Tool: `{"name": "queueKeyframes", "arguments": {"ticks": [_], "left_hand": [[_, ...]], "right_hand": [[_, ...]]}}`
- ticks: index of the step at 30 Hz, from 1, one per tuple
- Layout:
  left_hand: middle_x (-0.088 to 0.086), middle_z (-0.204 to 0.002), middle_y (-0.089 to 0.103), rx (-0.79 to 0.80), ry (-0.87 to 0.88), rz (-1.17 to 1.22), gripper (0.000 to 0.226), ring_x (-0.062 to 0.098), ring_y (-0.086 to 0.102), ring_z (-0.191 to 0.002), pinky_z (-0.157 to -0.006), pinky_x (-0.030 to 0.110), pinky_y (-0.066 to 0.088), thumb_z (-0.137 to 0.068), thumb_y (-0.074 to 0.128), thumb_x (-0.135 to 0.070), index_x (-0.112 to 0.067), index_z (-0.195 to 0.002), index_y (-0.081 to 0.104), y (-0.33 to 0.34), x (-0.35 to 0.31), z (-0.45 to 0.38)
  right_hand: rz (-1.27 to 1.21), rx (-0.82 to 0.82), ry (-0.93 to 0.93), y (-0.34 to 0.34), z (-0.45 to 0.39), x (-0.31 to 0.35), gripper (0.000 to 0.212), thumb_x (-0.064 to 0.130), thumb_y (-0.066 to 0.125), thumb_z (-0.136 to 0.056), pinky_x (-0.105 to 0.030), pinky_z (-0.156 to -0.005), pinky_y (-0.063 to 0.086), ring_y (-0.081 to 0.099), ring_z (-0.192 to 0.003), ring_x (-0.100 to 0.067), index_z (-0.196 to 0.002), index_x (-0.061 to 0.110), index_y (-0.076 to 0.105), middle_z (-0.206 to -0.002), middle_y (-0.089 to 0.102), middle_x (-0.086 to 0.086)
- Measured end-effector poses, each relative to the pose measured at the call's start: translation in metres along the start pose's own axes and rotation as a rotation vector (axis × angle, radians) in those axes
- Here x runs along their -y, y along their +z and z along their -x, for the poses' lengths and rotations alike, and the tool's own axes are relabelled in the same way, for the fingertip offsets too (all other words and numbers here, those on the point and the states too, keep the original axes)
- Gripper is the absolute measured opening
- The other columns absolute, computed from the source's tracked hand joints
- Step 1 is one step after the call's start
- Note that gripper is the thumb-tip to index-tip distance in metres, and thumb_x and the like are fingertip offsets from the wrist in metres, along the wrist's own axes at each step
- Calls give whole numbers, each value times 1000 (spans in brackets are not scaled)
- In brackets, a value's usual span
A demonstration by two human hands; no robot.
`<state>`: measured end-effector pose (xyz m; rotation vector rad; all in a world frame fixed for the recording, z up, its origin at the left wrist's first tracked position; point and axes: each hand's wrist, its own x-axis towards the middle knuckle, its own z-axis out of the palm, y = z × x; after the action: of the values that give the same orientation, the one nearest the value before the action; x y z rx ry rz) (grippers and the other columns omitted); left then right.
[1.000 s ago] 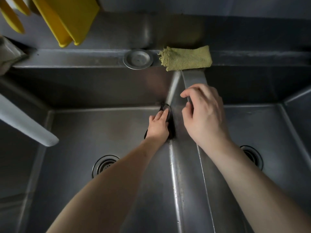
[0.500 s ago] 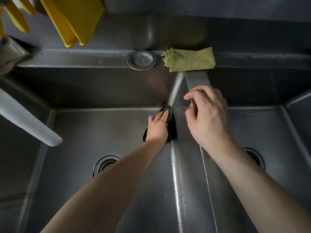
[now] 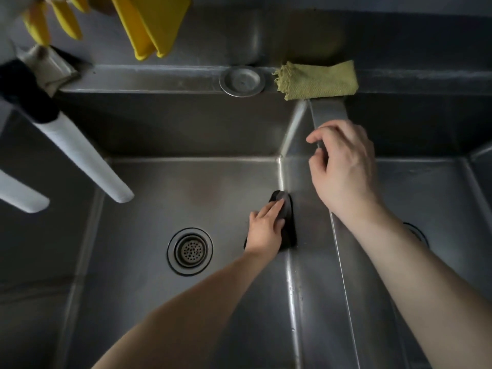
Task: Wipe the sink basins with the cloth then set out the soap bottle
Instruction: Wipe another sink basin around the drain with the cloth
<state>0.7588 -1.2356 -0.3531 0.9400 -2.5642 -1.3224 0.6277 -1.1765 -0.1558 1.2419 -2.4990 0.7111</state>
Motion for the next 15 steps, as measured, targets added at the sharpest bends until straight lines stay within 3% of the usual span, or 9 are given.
{"name": "queueKeyframes", "arguments": {"ticks": [3, 5, 7, 9, 11, 13, 15], "left_hand": [[-1, -145, 52, -93, -211, 347, 50, 20, 45, -131, -114, 26, 29, -101, 51, -15, -30, -149, 45, 1, -16, -3], [1, -142, 56, -144, -327, 599, 49, 16, 51, -130, -111, 21, 32, -100, 51, -14, -29, -147, 48, -1, -35, -26], [8, -133, 64, -187, -422, 766, 46, 25, 61, -121, -110, 34, 44, -97, 50, -21, -40, -139, 53, -6, -50, -61], [16, -122, 69, -207, -450, 806, 42, 34, 68, -102, -98, 45, 54, -96, 49, -27, -46, -133, 54, -6, -51, -91], [20, -112, 70, -181, -441, 825, 40, 28, 63, -78, -81, 39, 54, -97, 49, -28, -42, -134, 56, -6, -48, -104], [23, -108, 70, -159, -429, 821, 40, 27, 61, -78, -82, 43, 53, -91, 49, -37, -44, -130, 57, -6, -44, -100], [21, -113, 70, -127, -405, 786, 43, 38, 68, -96, -95, 56, 54, -85, 47, -46, -46, -126, 58, 2, -37, -87]], "right_hand": [[-11, -4, -10, 0, 1, 0, 22, 4, 55, -86, -45, -90, 48, 56, -108, -30, -104, 11, 67, -115, 62, -8], [-13, -11, -19, 1, 1, -2, 22, 3, 56, -86, -46, -89, 49, 57, -107, -31, -103, 11, 67, -115, 62, -8], [-16, -16, -26, 1, 1, -3, 23, 2, 56, -85, -47, -88, 49, 57, -107, -31, -102, 10, 68, -114, 63, -8], [-15, -21, -31, 2, 0, -4, 23, 2, 56, -85, -48, -87, 50, 58, -106, -32, -103, 10, 68, -114, 63, -8], [-9, -19, -28, 3, 0, -3, 24, 2, 56, -84, -48, -87, 50, 57, -106, -32, -103, 11, 68, -114, 63, -8], [-7, -15, -19, 3, 0, -2, 24, 2, 56, -84, -48, -88, 50, 57, -106, -32, -104, 11, 68, -114, 62, -8], [-9, -13, -14, 3, 0, -2, 24, 2, 57, -84, -49, -88, 50, 57, -107, -32, -104, 11, 68, -115, 62, -8]]}}
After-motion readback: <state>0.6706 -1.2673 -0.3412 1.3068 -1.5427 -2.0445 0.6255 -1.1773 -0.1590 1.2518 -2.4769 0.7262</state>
